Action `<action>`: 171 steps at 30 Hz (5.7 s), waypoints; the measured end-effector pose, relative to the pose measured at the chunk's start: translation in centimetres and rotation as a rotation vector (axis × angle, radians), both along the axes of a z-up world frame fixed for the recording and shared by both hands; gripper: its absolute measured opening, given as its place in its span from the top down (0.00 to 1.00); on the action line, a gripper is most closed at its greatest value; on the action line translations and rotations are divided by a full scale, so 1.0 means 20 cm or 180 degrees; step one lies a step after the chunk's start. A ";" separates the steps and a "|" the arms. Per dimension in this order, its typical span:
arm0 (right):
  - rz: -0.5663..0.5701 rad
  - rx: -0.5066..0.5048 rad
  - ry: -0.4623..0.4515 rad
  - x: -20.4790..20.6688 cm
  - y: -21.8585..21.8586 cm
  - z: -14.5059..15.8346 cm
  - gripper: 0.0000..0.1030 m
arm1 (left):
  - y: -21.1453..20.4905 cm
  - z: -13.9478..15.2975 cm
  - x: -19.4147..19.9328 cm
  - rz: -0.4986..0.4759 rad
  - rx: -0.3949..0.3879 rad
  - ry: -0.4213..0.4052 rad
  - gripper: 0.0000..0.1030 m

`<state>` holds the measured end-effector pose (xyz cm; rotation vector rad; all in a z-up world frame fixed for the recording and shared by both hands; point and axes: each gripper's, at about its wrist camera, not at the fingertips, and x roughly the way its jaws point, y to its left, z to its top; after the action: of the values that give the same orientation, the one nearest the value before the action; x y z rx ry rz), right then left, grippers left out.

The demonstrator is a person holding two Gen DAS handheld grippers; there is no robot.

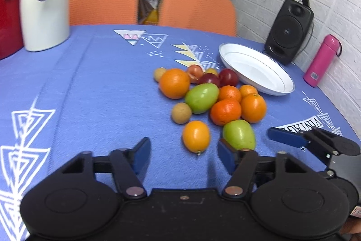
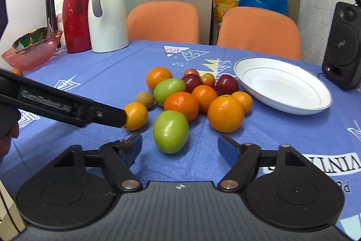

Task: Organize fruits
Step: 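Grasp the small orange kumquat with the left tool while the right tool grasps a green plum, then carry both fruits onto the white plate and open both tools, then withdraw both tools from the plate back toward the fruit pile, then lower the left tool onto the mandarin orange and close it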

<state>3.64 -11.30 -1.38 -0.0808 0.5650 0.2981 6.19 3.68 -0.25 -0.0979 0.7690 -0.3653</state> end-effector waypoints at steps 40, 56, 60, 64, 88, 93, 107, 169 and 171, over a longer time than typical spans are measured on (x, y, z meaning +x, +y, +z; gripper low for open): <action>-0.0505 0.0146 -0.0545 0.11 -0.39 0.29 0.37 | -0.40 0.44 0.16 -0.0742 -0.0237 -0.0487 0.07; -0.0633 -0.0056 -0.0443 0.59 -0.61 0.19 0.37 | -0.70 0.26 0.77 -0.0650 -0.0357 -0.0066 0.07; -0.0569 -0.0055 -0.0311 0.69 -0.64 0.14 0.37 | -0.74 0.18 0.89 -0.0586 -0.0366 0.0059 0.07; -0.0500 -0.0057 -0.0198 0.77 -0.65 0.10 0.37 | -0.76 0.12 0.97 -0.0572 -0.0356 0.0122 0.07; -0.0336 -0.0344 -0.0072 0.89 -0.64 0.05 0.33 | -0.78 0.02 1.04 -0.0558 -0.0282 0.0178 0.02; -0.0331 -0.0376 -0.0171 0.84 -0.64 0.08 0.11 | -0.76 0.09 0.98 -0.0563 -0.0260 -0.0017 0.00; -0.0458 -0.0090 -0.0392 0.43 -0.59 0.19 0.00 | -0.59 0.34 0.51 -0.0164 -0.0168 -0.0636 0.00; -0.0649 0.0084 0.0018 -0.07 -0.33 0.00 0.00 | -0.27 -0.06 0.10 -0.0196 -0.0227 -0.0147 0.05; -0.0634 0.0083 0.0026 -0.07 -0.32 -0.01 0.00 | -0.27 -0.06 0.11 -0.0194 -0.0267 -0.0107 0.05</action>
<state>2.19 -17.76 -1.48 0.0020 0.5722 0.1121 8.42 -1.70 -1.53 -0.1469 0.7246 -0.4562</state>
